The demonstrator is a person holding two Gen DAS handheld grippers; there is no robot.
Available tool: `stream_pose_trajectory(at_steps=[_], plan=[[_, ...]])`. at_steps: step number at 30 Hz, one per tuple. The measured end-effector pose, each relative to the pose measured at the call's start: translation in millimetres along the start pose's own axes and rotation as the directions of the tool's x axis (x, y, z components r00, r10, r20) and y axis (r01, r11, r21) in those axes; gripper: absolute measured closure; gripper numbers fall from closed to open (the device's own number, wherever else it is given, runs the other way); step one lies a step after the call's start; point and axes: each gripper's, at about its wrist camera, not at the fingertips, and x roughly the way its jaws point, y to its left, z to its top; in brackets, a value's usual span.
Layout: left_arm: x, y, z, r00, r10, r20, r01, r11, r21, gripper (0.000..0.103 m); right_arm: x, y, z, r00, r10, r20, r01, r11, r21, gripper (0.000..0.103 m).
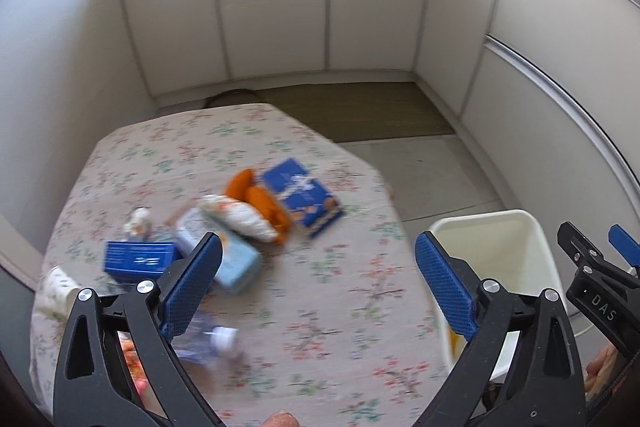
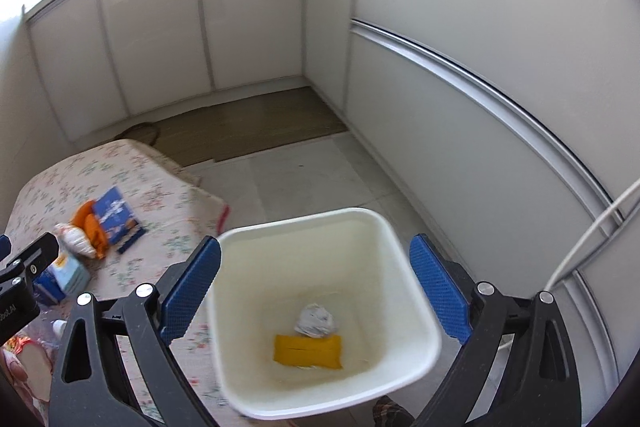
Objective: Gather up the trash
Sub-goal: 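Open the left gripper over the bin to drop the yellow packet, then grasp the blue box with the left gripper while the right gripper reaches the white bundle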
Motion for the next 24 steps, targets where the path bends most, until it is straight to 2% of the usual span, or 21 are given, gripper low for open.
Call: stream_pose_trajectory(at_steps=[4,13,17,20,24], plan=[[-5,27,-2,0.999,0.051,-0.005,-0.051,0.999,-0.019,0.007,-1,30,-2,1.000,0.028,0.002,-0.028,0.998,-0.052,0.010],[5,101,-12,0.988,0.130,-0.086,-0.137,0.987,-0.079,0.007,-3,91,-12,0.996,0.086,-0.020,-0.088,0.982,-0.167,0.010],[19,138,-14,0.979,0.101,-0.178,-0.123,0.985,-0.122,0.007,-2,113,-18,0.995,0.096,-0.031,-0.100,0.972,-0.211,0.008],[33,169,-16,0.962,0.083,-0.261,-0.128,0.979,-0.161,0.007,0,125,-21,0.994,0.100,-0.048,-0.109,0.965,-0.238,0.008],[47,194,-18,0.944,0.033,-0.330,-0.111,0.969,-0.222,0.007,7,134,-25,0.991,0.103,-0.081,-0.121,0.959,-0.256,0.008]])
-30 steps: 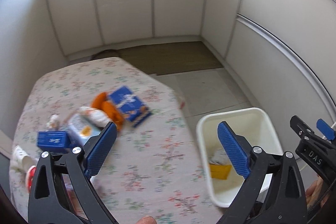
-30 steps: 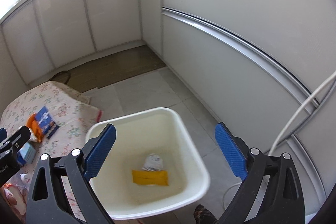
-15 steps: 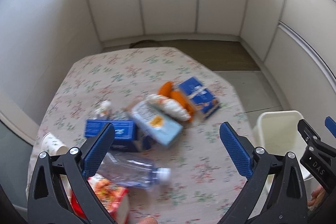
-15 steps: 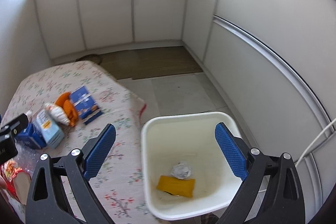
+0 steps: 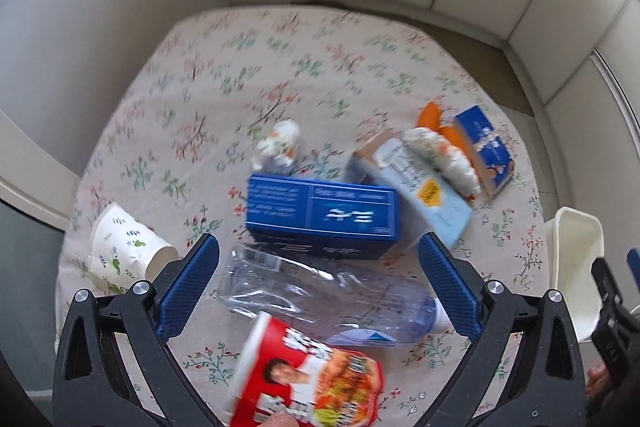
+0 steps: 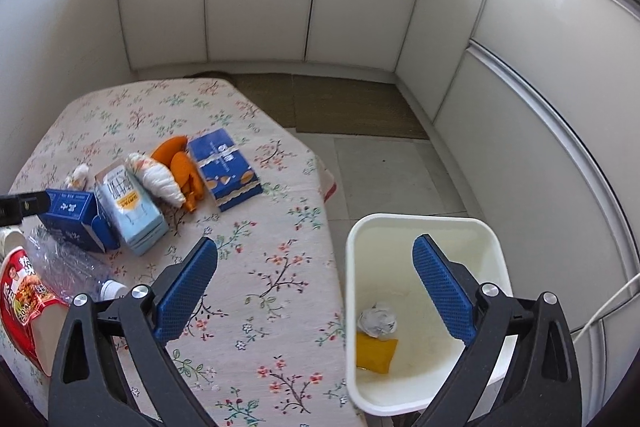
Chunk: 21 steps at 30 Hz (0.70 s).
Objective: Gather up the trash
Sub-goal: 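Grasp the blue box with the left gripper while the right gripper reaches the white bundle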
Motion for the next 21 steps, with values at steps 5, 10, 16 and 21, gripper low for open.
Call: stream_pose_trajectory(at_steps=[5,10,16,21], plan=[[21,17,9,0.994,-0.075,-0.076,0.069,0.994,-0.080,0.007,10,6,-1,0.999,0.024,-0.035,-0.024,1.000,0.001,0.008],[45,14,13,0.992,-0.083,-0.100,0.073,0.992,-0.098,0.007,17,12,-4,0.998,0.025,-0.057,-0.026,0.999,-0.026,0.008],[64,10,17,0.986,-0.104,-0.133,0.091,0.991,-0.097,0.007,25,10,-4,0.997,0.023,-0.078,-0.025,0.999,-0.026,0.008],[69,7,19,0.986,-0.106,-0.127,0.095,0.991,-0.090,0.007,30,13,-4,0.995,0.029,-0.091,-0.032,0.999,-0.032,0.008]])
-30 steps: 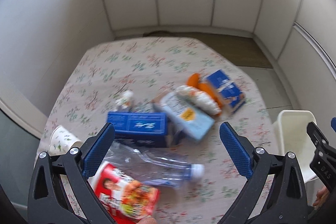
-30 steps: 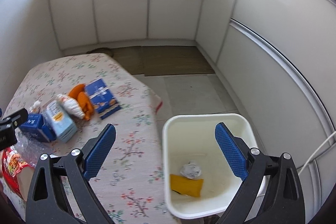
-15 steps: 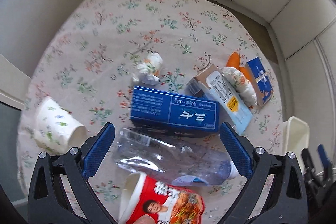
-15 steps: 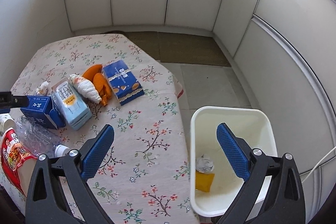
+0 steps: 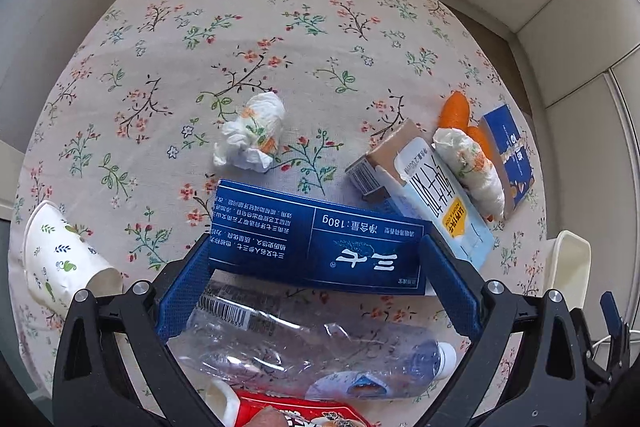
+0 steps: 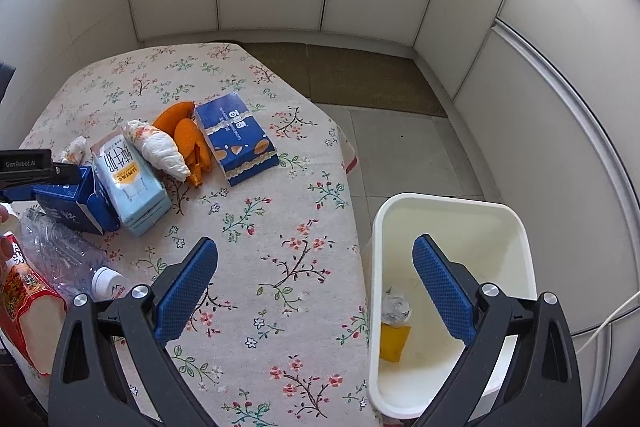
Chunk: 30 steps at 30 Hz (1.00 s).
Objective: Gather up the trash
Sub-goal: 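Grasp the blue box with the left gripper while the right gripper reaches the white bundle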
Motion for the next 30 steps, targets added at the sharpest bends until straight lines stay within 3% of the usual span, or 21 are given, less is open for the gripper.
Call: stream_pose_trajectory(at_steps=[2,4,6,8,9,11,12,15,17,19,21,23,24,26,28,30], plan=[[-4,2,2,1.000,0.014,0.002,-0.014,1.000,-0.007,0.007,1,1,1,1.000,0.002,-0.003,-0.002,1.000,-0.004,0.008],[-16,0,4,0.999,0.025,0.024,-0.026,0.999,0.042,0.007,2,1,1,1.000,0.003,-0.004,-0.003,1.000,-0.003,0.008],[-26,-6,5,0.997,0.054,0.051,-0.061,0.989,0.136,0.007,3,0,1,1.000,0.004,-0.009,-0.004,1.000,0.000,0.008],[-30,-17,3,0.990,0.121,0.077,-0.138,0.949,0.284,0.007,4,-2,1,1.000,0.008,-0.014,-0.008,1.000,0.006,0.008],[-28,-24,2,0.983,0.163,0.085,-0.183,0.913,0.364,0.007,4,-2,1,1.000,0.012,-0.016,-0.012,1.000,0.008,0.008],[-20,-42,-2,0.963,0.254,0.085,-0.259,0.796,0.547,0.007,4,-1,2,1.000,0.016,-0.014,-0.016,1.000,0.007,0.008],[-15,-52,-6,0.954,0.289,0.081,-0.272,0.719,0.639,0.007,4,0,2,1.000,0.015,-0.014,-0.015,1.000,0.003,0.008],[-3,-75,-15,0.936,0.343,0.073,-0.264,0.552,0.791,0.007,8,1,4,1.000,0.009,-0.018,-0.009,1.000,-0.003,0.008],[8,-85,-14,0.927,0.369,0.072,-0.261,0.492,0.830,0.007,12,0,6,1.000,0.002,-0.024,-0.002,1.000,-0.001,0.008],[24,-90,-9,0.917,0.394,0.062,-0.257,0.466,0.846,0.007,14,-1,9,1.000,0.002,-0.027,-0.002,1.000,0.010,0.008],[35,-89,-7,0.910,0.410,0.063,-0.265,0.458,0.848,0.009,14,-2,11,1.000,0.007,-0.019,-0.007,1.000,0.017,0.008],[41,-83,-8,0.914,0.405,0.031,-0.242,0.479,0.844,0.028,14,0,13,1.000,0.009,-0.012,-0.009,1.000,0.006,0.008],[42,-78,-7,0.917,0.399,0.006,-0.224,0.502,0.835,0.039,14,1,13,1.000,0.008,-0.008,-0.008,1.000,-0.003,0.008],[37,-69,-7,0.927,0.375,0.002,-0.219,0.537,0.815,0.042,15,4,13,1.000,0.009,-0.009,-0.009,1.000,-0.011,0.008],[31,-59,-5,0.939,0.343,-0.007,-0.210,0.590,0.780,0.047,17,6,13,1.000,0.018,-0.017,-0.018,1.000,-0.014,0.008],[20,-43,2,0.956,0.293,-0.017,-0.194,0.677,0.710,0.054,18,9,14,1.000,0.025,-0.018,-0.026,0.999,-0.019,0.008]])
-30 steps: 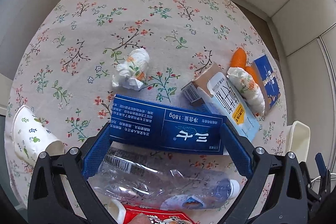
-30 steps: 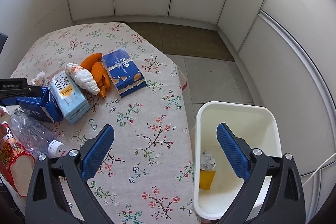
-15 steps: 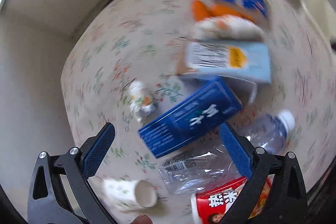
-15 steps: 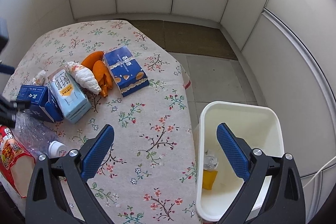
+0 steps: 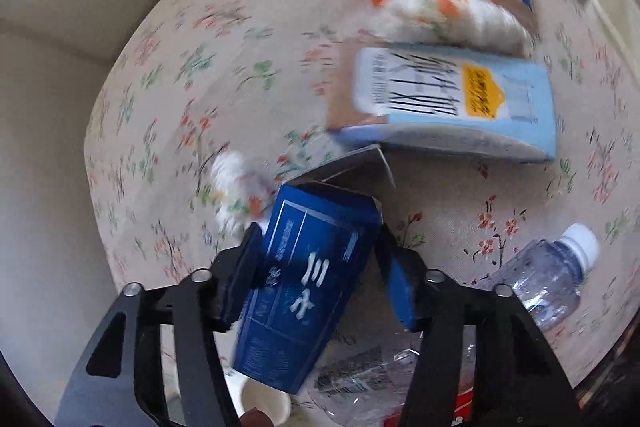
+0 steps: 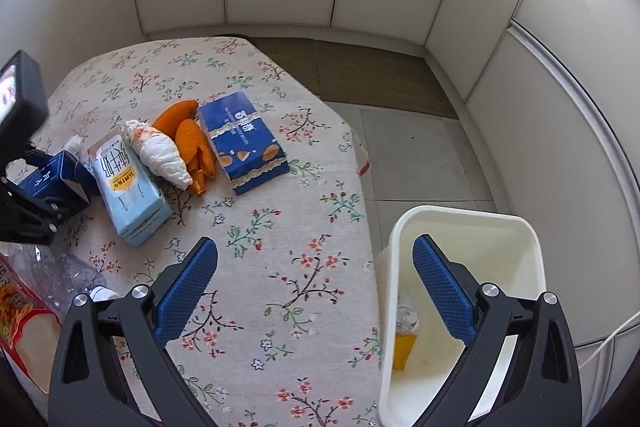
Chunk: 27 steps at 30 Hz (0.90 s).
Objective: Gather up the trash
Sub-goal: 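Grasp the blue box with the left gripper while the right gripper reaches the white bundle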
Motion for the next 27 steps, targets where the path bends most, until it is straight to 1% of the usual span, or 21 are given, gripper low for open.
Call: stream_pose_trajectory(at_steps=[1,2,3,4,6,7,9,10,11,12,14,15,16,17,18,19,21,23,25,26,27], plan=[[-2,7,-2,1.000,-0.014,0.012,0.015,0.999,-0.040,0.060,0,2,0,1.000,0.004,0.002,-0.004,1.000,-0.003,0.008],[-5,16,-6,0.999,-0.036,0.031,0.039,0.994,-0.098,0.064,-1,4,0,1.000,0.007,0.004,-0.007,1.000,-0.006,0.008],[-7,24,-9,0.997,-0.053,0.052,0.060,0.986,-0.156,0.065,-2,6,1,1.000,0.016,0.009,-0.016,1.000,-0.006,0.008],[-13,33,-16,0.995,-0.061,0.085,0.079,0.971,-0.224,0.065,-2,8,1,1.000,0.025,0.012,-0.025,1.000,-0.002,0.008],[-24,43,-31,0.989,-0.062,0.137,0.103,0.944,-0.315,0.065,-2,13,7,0.998,0.063,0.018,-0.063,0.998,0.005,0.008],[-33,47,-38,0.983,-0.066,0.169,0.124,0.925,-0.360,0.065,0,15,10,0.997,0.081,0.013,-0.081,0.997,0.009,0.008],[-56,56,-56,0.961,-0.093,0.262,0.208,0.864,-0.459,0.065,3,24,20,0.990,0.139,0.010,-0.139,0.990,0.012,0.008],[-67,57,-64,0.947,-0.105,0.305,0.252,0.829,-0.499,0.065,4,30,24,0.988,0.151,0.014,-0.151,0.989,-0.001,0.008],[-80,58,-74,0.928,-0.113,0.356,0.303,0.786,-0.539,0.065,5,37,29,0.987,0.157,0.021,-0.157,0.987,-0.020,0.008],[-90,56,-83,0.909,-0.117,0.400,0.345,0.748,-0.567,0.065,6,46,36,0.985,0.167,0.033,-0.165,0.985,-0.054,0.008],[-101,56,-94,0.869,-0.131,0.478,0.428,0.685,-0.590,0.065,12,58,48,0.978,0.203,0.036,-0.199,0.975,-0.101,0.008],[-101,54,-94,0.858,-0.131,0.496,0.443,0.676,-0.589,0.065,18,65,55,0.970,0.244,0.021,-0.240,0.964,-0.118,0.013],[-101,55,-93,0.857,-0.130,0.498,0.443,0.678,-0.586,0.065,24,70,61,0.963,0.270,0.000,-0.268,0.955,-0.127,0.019],[-99,54,-93,0.861,-0.128,0.493,0.435,0.688,-0.581,0.065,33,75,65,0.956,0.291,-0.028,-0.292,0.947,-0.137,0.027],[-99,54,-89,0.861,-0.129,0.493,0.435,0.689,-0.580,0.065,38,79,68,0.952,0.304,-0.045,-0.307,0.941,-0.143,0.029],[-99,56,-89,0.857,-0.131,0.499,0.443,0.684,-0.580,0.065,44,82,69,0.948,0.313,-0.059,-0.318,0.936,-0.152,0.030],[-102,60,-89,0.843,-0.137,0.520,0.464,0.674,-0.575,0.065,57,89,69,0.942,0.324,-0.087,-0.335,0.924,-0.183,0.035],[-106,62,-94,0.836,-0.139,0.531,0.474,0.672,-0.569,0.065,65,95,67,0.929,0.354,-0.108,-0.369,0.907,-0.203,0.037],[-107,61,-96,0.832,-0.143,0.536,0.480,0.670,-0.567,0.065,73,100,66,0.919,0.375,-0.122,-0.394,0.893,-0.219,0.038],[-106,61,-96,0.833,-0.145,0.534,0.481,0.668,-0.568,0.065,75,102,66,0.918,0.376,-0.127,-0.396,0.891,-0.223,0.042],[-105,61,-95,0.835,-0.147,0.531,0.480,0.665,-0.571,0.065,79,103,67,0.911,0.390,-0.134,-0.411,0.885,-0.218,0.047]])
